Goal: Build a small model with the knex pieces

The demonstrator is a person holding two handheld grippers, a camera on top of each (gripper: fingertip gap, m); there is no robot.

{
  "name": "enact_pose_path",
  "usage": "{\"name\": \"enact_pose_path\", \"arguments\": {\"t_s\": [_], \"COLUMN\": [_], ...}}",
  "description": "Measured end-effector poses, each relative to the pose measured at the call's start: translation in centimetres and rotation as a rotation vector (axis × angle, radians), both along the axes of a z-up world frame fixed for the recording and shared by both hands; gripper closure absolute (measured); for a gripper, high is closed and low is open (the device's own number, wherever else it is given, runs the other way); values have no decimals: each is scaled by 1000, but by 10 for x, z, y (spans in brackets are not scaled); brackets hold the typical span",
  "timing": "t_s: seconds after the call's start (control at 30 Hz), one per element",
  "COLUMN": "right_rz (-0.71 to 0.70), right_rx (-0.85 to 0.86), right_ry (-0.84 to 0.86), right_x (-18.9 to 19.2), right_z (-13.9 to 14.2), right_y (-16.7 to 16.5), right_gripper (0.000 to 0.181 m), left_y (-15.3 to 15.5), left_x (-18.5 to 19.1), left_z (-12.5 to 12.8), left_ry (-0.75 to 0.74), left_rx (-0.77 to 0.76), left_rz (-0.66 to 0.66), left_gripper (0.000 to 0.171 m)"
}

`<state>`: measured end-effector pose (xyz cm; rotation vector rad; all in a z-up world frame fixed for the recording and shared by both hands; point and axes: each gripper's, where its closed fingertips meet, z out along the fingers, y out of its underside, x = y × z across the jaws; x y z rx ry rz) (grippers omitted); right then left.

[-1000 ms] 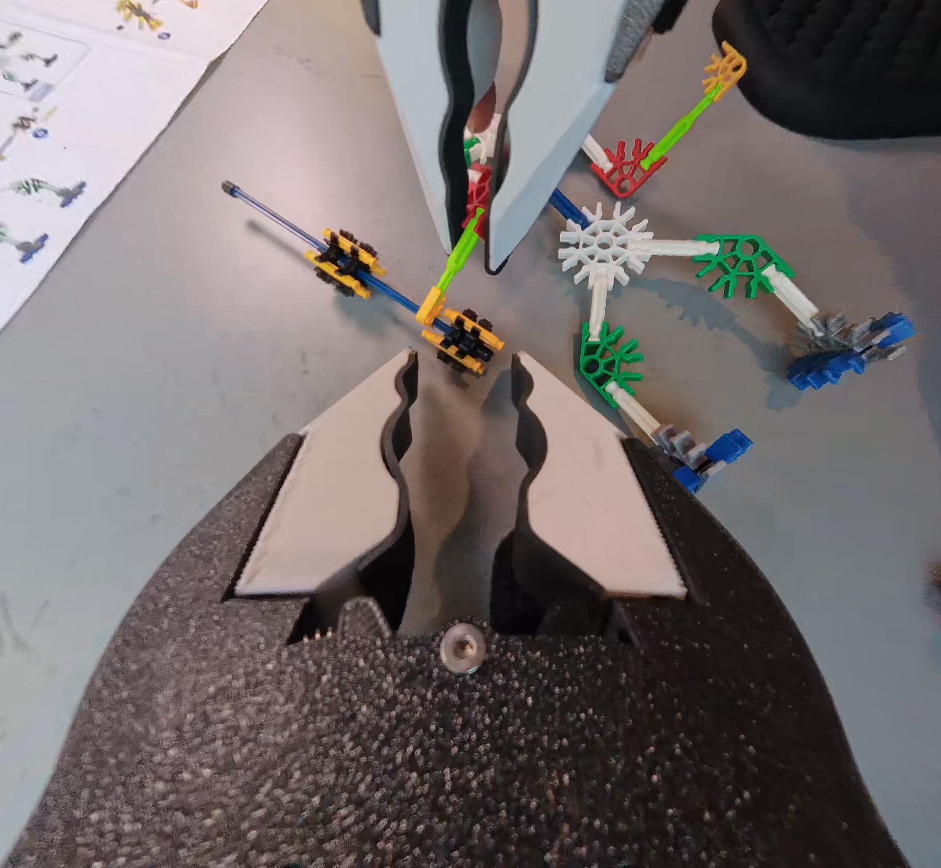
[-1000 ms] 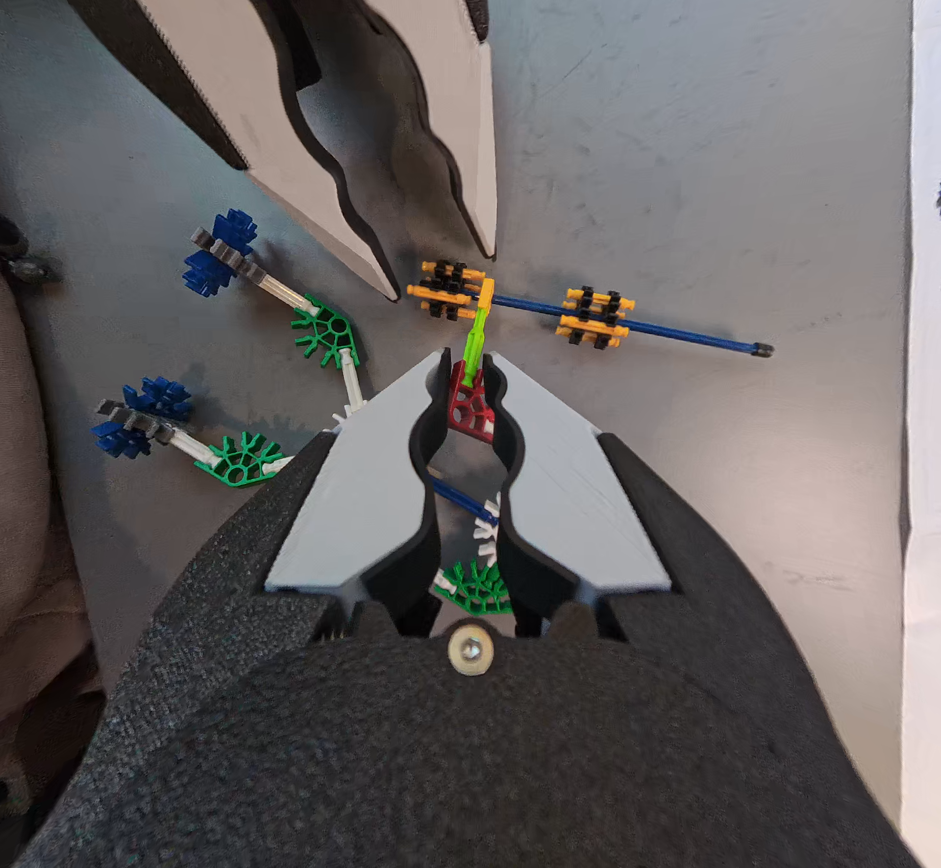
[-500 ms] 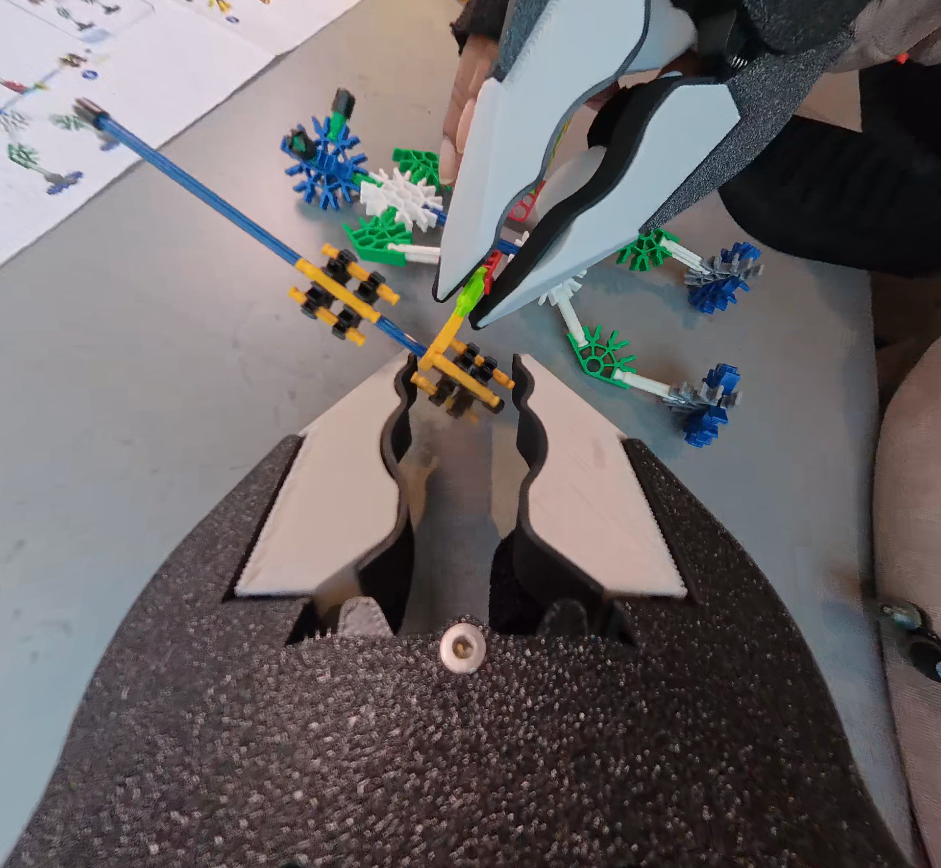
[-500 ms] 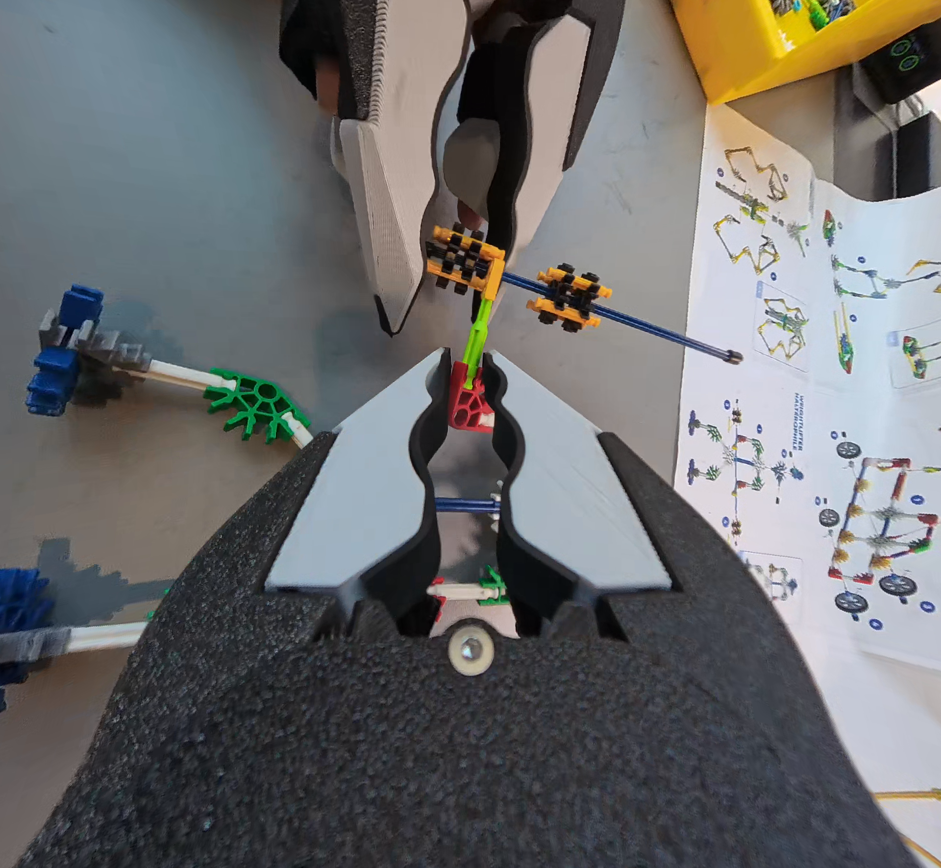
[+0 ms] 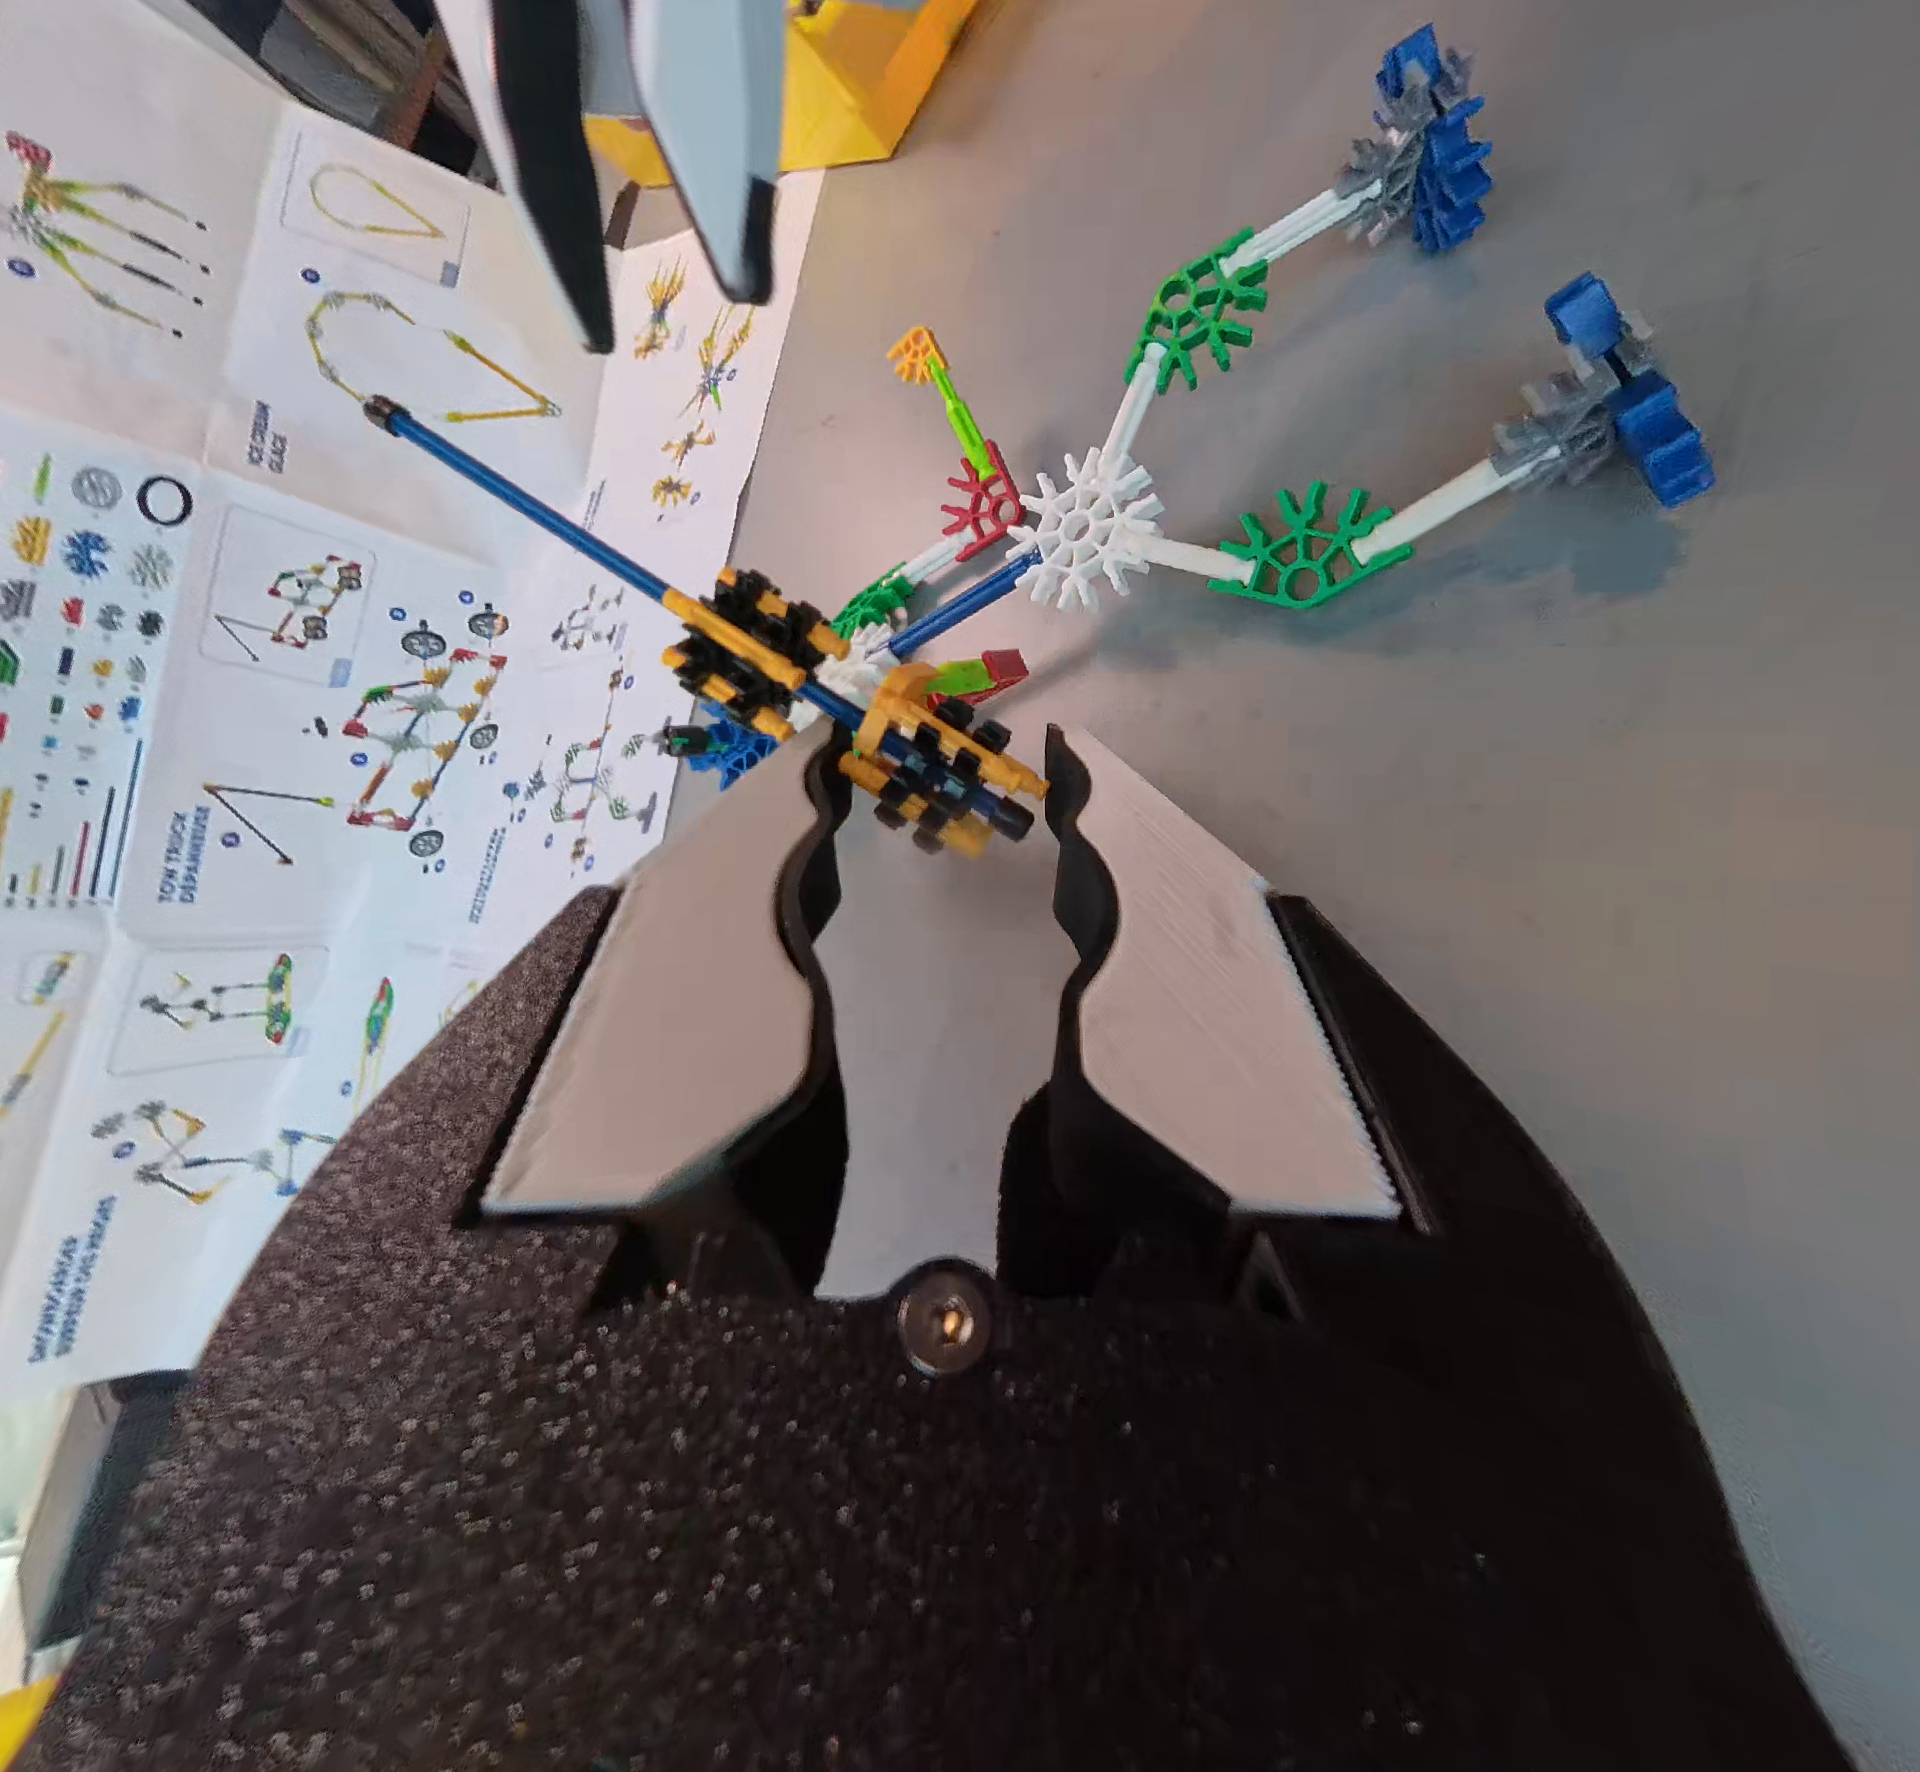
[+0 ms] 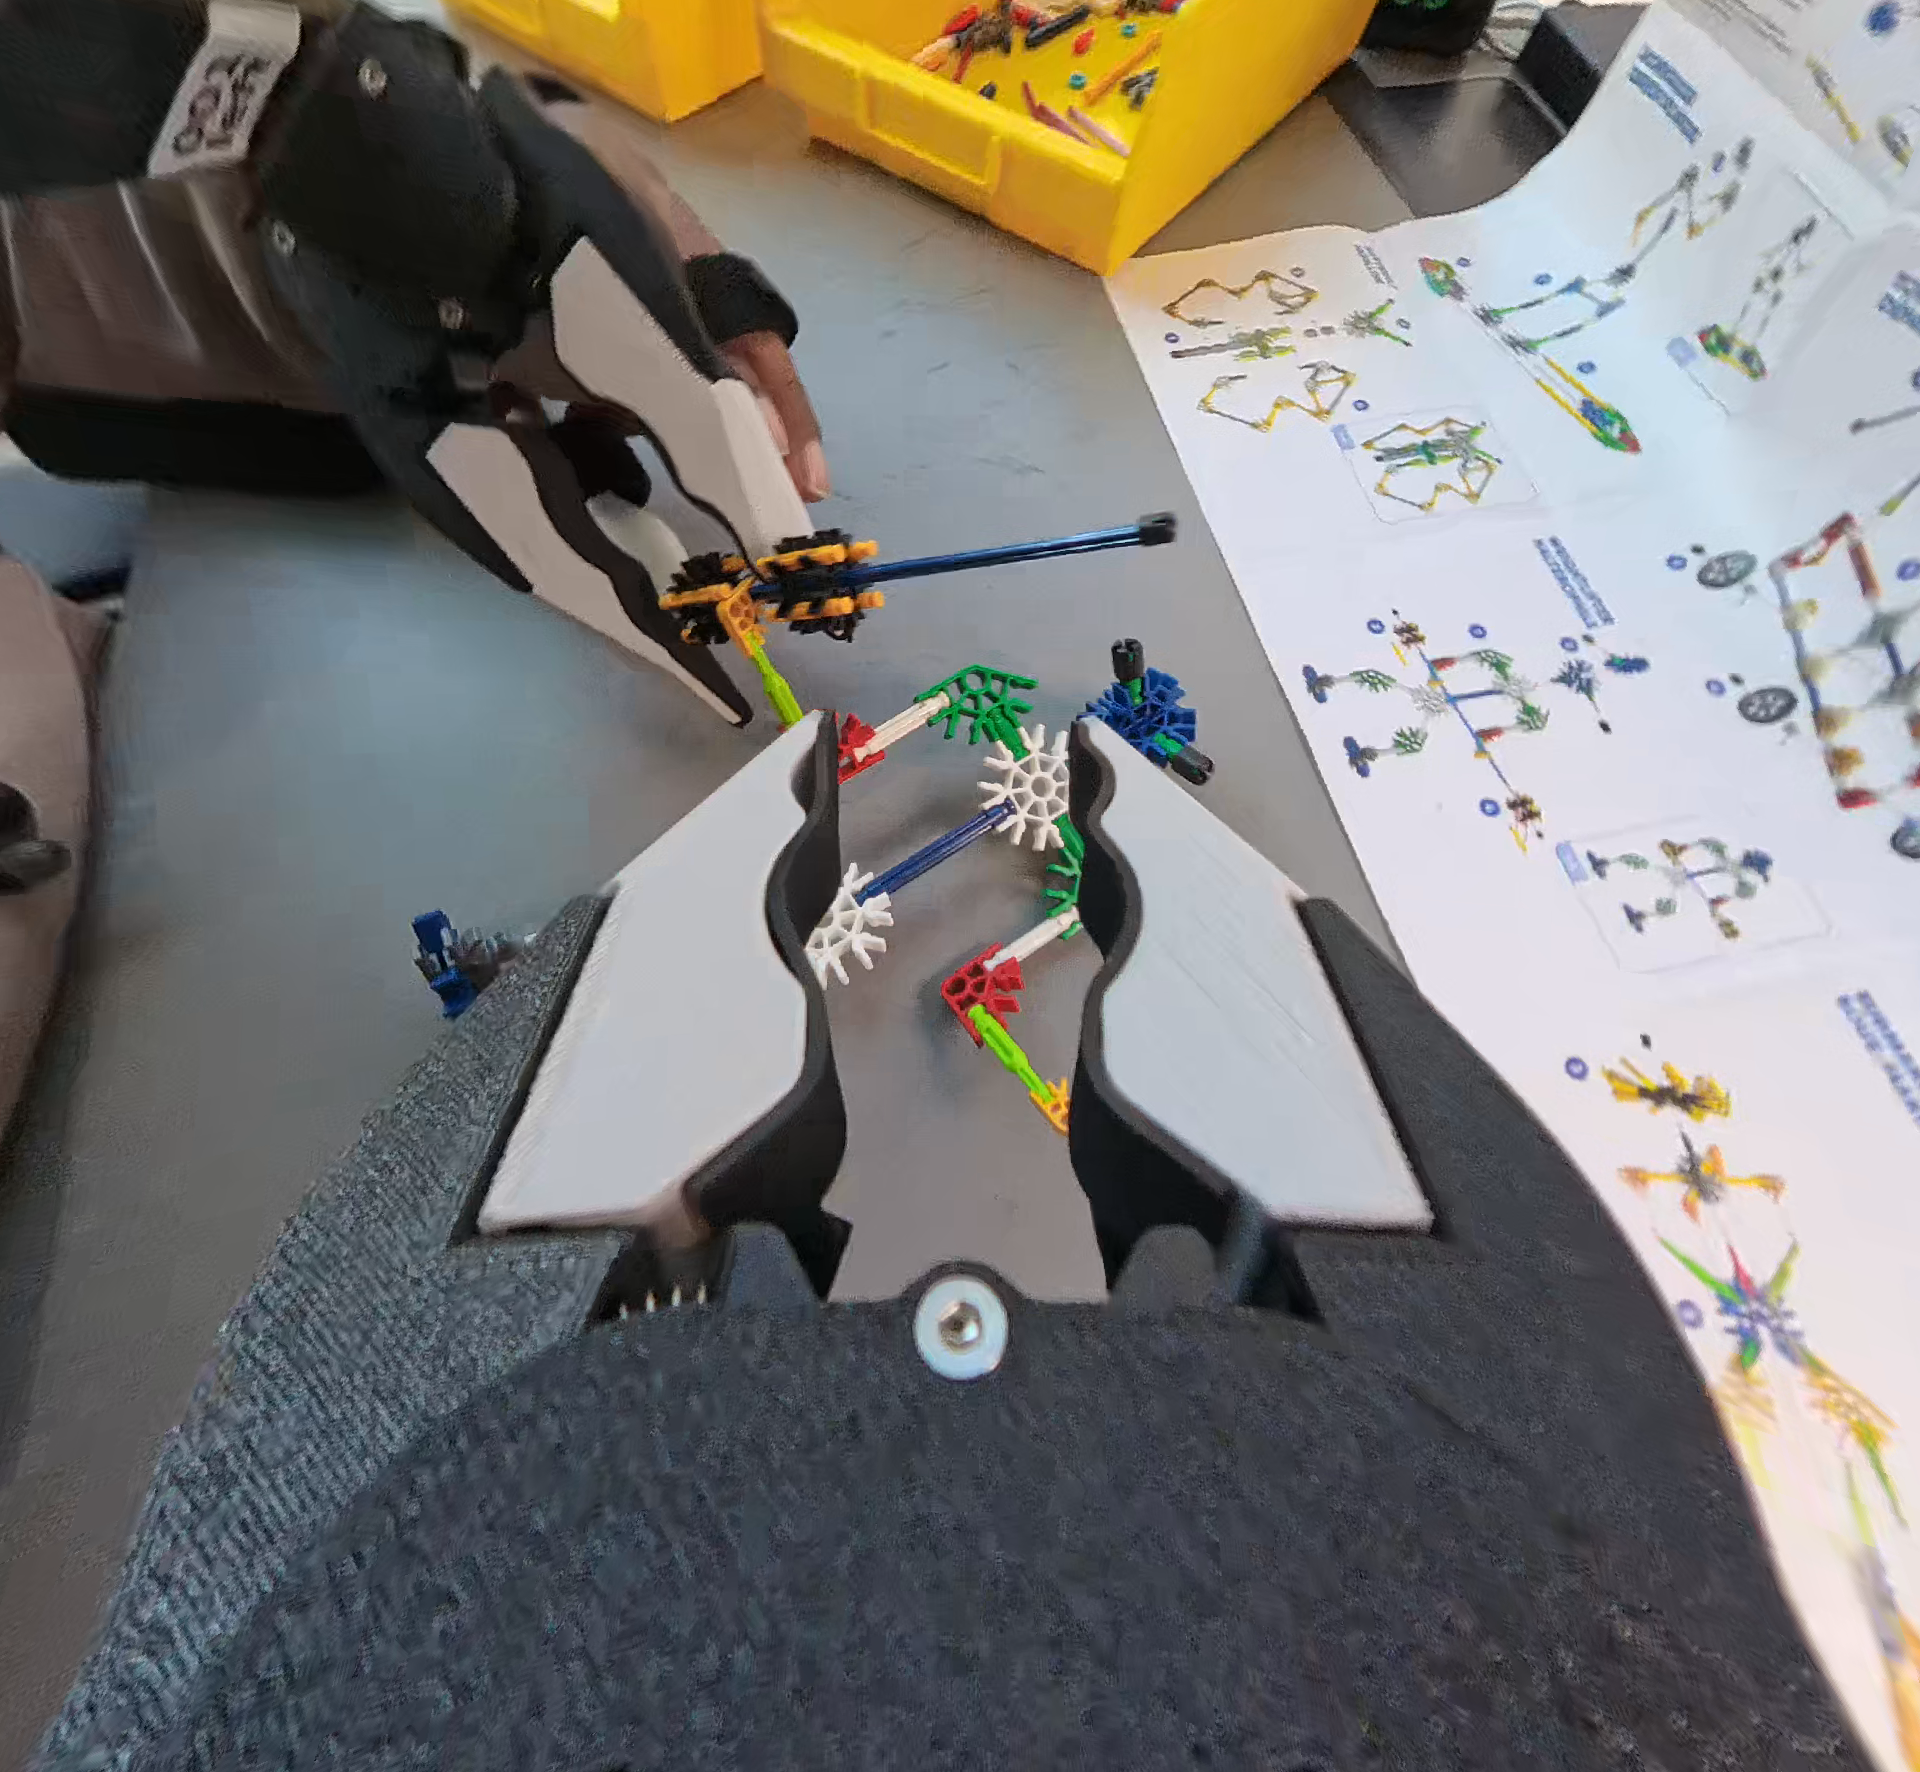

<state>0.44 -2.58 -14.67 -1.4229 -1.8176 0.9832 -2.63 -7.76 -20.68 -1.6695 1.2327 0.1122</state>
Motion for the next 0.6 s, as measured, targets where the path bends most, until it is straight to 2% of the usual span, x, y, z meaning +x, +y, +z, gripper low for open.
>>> {"name": "enact_pose_path", "arguments": {"t_s": [0.17, 0.2, 0.23, 0.3, 0.47, 0.57, 0.6], "right_rz": [-57, -44, -28, -15, -24, -55, -72], "right_rx": [-355, -413, -444, -438, -529, -469, -441], "right_ry": [66, 67, 61, 69, 43, 33, 31], "right_x": [4, 5, 7, 13, 36, 50, 55], "right_z": [9, 8, 6, 3, -9, -19, -20], "right_y": [17, 15, 13, 13, 17, 23, 26], "right_gripper": [130, 137, 155, 181, 181, 181, 173], "left_y": [4, 6, 7, 9, 12, 12, 12], "left_x": [16, 19, 20, 23, 27, 31, 33], "left_z": [4, 4, 5, 6, 11, 15, 16], "left_ry": [125, 152, 180, 226, 258, 242, 241], "left_rx": [-12, -22, -34, -61, -156, -244, -272], "left_rz": [-119, -138, -155, -188, -263, -307, -324], "left_gripper": [134, 134, 134, 134, 134, 134, 135]}}
